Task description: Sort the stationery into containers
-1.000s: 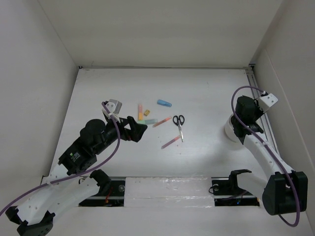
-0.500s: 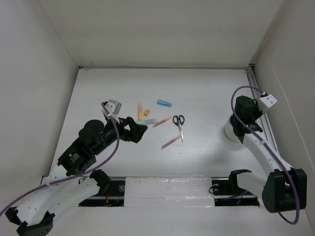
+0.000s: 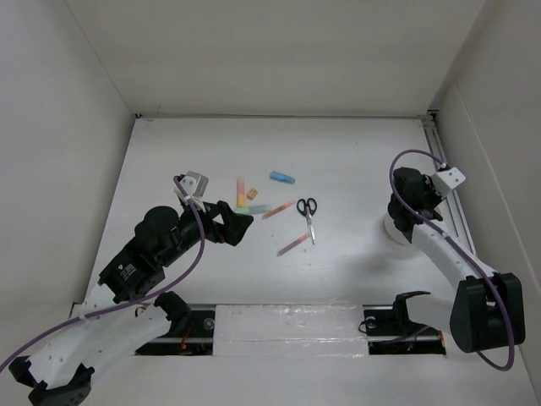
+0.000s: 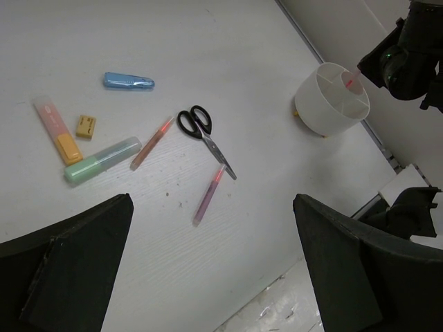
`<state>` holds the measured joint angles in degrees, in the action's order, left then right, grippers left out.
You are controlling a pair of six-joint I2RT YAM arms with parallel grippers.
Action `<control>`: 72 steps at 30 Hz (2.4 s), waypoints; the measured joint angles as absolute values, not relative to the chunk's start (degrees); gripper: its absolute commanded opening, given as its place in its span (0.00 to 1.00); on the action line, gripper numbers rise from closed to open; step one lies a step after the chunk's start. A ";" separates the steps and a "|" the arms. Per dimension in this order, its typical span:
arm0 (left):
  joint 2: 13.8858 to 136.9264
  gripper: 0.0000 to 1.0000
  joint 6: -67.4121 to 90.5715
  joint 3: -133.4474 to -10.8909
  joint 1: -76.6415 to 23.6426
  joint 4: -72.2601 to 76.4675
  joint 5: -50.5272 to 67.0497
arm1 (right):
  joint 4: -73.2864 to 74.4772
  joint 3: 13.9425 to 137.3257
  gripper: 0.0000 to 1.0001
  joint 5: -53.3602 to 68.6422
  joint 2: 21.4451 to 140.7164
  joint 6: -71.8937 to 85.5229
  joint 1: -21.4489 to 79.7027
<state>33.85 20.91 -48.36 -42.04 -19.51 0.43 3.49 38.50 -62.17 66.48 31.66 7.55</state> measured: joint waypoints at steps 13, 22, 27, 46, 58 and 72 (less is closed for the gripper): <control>33.85 1.00 20.91 -48.36 -42.68 -19.51 0.56 | 7.16 38.50 0.08 -64.27 68.66 37.21 8.71; 33.85 1.00 20.91 -48.36 -42.68 -19.51 0.62 | 9.41 38.52 0.08 -65.17 70.32 40.53 9.21; 33.85 1.00 20.86 -48.36 -42.68 -19.51 0.62 | 10.74 38.76 0.12 -66.28 71.53 42.37 9.80; 33.85 1.00 20.86 -48.36 -42.68 -19.51 0.62 | 14.57 39.70 0.24 -67.59 71.83 45.95 11.11; 33.85 1.00 20.86 -48.36 -42.68 -19.51 0.62 | 15.66 40.05 0.38 -67.72 71.81 46.76 11.42; 33.85 1.00 20.86 -48.34 -42.68 -19.51 0.62 | 18.00 40.18 0.48 -67.66 69.65 48.47 13.61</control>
<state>33.85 20.86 -48.34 -42.68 -19.51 0.62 18.00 40.18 -67.66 69.65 48.47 13.61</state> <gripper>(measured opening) 0.997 0.484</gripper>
